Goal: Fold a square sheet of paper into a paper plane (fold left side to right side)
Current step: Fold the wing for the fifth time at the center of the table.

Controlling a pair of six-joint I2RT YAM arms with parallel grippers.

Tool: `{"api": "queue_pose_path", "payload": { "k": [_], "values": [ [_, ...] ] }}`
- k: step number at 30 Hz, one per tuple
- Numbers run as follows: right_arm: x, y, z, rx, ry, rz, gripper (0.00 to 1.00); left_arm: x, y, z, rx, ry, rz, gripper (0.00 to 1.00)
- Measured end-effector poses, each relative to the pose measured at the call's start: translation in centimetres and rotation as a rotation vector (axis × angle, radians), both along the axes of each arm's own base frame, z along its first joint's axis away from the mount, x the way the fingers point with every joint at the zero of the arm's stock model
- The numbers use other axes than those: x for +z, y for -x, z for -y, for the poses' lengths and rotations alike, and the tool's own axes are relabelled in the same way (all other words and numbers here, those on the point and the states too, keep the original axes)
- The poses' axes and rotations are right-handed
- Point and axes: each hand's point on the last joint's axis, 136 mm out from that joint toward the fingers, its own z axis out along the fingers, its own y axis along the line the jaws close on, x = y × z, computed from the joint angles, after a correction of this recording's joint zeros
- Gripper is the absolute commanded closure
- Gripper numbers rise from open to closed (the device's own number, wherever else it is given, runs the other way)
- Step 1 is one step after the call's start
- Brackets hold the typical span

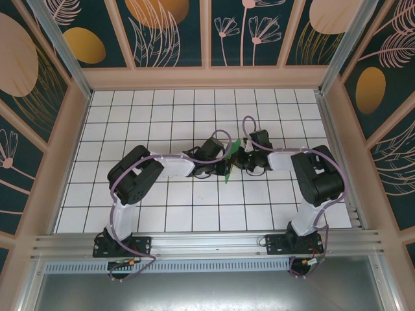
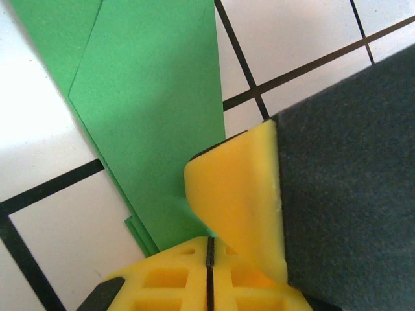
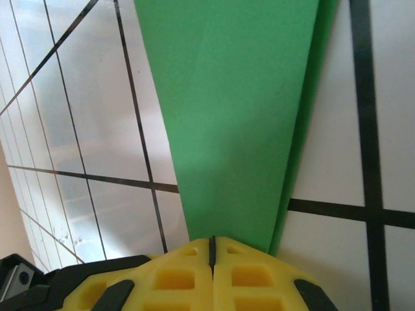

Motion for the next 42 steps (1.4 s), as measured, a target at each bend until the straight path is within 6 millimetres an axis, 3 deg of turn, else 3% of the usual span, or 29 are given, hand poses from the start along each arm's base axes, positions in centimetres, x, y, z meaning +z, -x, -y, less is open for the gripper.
{"api": "queue_pose_path", "payload": {
  "k": [14, 21, 26, 33, 42],
  "values": [
    [-0.5, -1.1, 0.3, 0.04, 0.08, 0.068, 1.0, 0.0, 0.0, 0.0, 0.002, -0.004, 0.003, 0.9],
    [1.1, -5.5, 1.9, -0.002, 0.128, 0.17, 1.0, 0.0, 0.0, 0.0, 0.001, -0.004, 0.002, 0.9],
    [2.5, -7.4, 1.4, 0.01, 0.119, 0.225, 1.0, 0.0, 0.0, 0.0, 0.001, -0.004, 0.003, 0.9],
    [-0.5, -7.0, 1.5, 0.018, 0.141, 0.159, 1.0, 0.2, 0.1, 0.0, 0.0, -0.001, 0.003, 0.9],
    [-0.5, -6.9, 1.5, 0.022, 0.131, 0.154, 1.0, 0.6, 0.8, -0.6, -0.006, -0.039, -0.029, 0.88]
  ]
}}
